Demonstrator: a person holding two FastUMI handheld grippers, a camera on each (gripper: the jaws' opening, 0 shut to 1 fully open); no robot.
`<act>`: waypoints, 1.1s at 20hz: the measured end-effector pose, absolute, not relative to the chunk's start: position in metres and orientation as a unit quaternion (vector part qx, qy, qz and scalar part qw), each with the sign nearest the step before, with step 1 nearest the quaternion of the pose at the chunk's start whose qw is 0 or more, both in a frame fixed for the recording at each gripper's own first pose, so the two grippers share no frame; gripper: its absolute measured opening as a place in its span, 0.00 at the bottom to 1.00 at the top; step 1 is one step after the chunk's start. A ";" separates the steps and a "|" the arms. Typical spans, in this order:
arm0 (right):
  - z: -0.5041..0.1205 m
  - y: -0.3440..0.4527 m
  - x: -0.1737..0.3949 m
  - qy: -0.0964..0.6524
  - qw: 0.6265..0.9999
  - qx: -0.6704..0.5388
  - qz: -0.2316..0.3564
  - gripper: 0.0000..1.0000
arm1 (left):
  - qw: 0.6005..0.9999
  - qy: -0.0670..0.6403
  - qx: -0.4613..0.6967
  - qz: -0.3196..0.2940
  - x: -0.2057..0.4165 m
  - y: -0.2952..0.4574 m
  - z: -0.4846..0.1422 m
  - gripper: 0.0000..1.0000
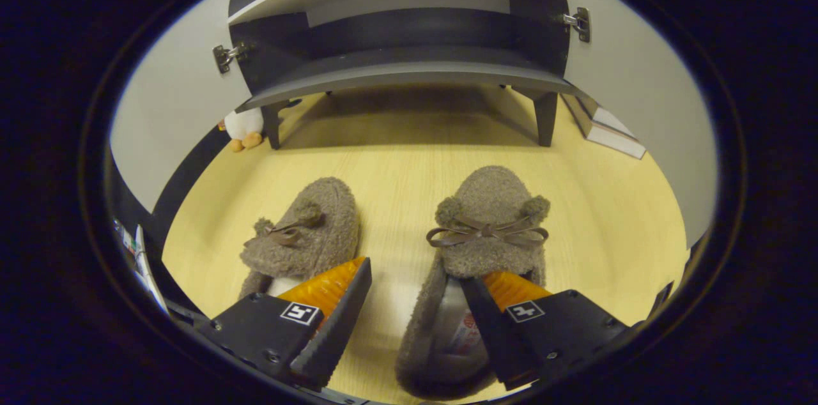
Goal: Grab one shoe with the right hand and put it into the shoe cabinet, grab the other shoe with the left hand and put it into the shoe cabinet; then close the right door with the right hand and the left door with the left hand.
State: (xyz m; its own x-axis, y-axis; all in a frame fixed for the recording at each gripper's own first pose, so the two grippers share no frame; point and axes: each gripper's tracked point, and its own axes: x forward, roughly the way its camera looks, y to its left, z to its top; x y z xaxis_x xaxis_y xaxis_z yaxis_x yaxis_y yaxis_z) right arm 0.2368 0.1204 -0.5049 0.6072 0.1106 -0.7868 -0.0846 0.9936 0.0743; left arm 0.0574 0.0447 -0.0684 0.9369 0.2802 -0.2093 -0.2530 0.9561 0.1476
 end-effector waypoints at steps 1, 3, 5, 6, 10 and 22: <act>-0.506 0.119 0.242 0.437 0.898 0.020 0.045 0.88 | 0.982 0.116 0.060 0.136 0.058 0.044 -0.070 0.96; -0.507 0.114 0.248 0.438 0.898 0.030 0.029 0.78 | 0.981 0.119 0.063 0.137 0.060 0.046 -0.072 0.96; -0.507 0.105 0.251 0.435 0.900 0.035 0.017 0.53 | 0.982 0.122 0.059 0.135 0.061 0.045 -0.075 0.96; -0.508 0.103 0.251 0.434 0.900 0.039 0.015 0.51 | 0.982 0.122 0.058 0.134 0.061 0.045 -0.075 0.96; -0.502 0.102 0.246 0.432 0.900 0.042 0.026 0.18 | 0.983 0.119 0.058 0.129 0.063 0.043 -0.074 0.96; -0.435 0.086 0.228 0.392 0.918 0.022 0.050 0.08 | 0.989 0.098 0.042 0.100 0.052 0.036 -0.072 0.96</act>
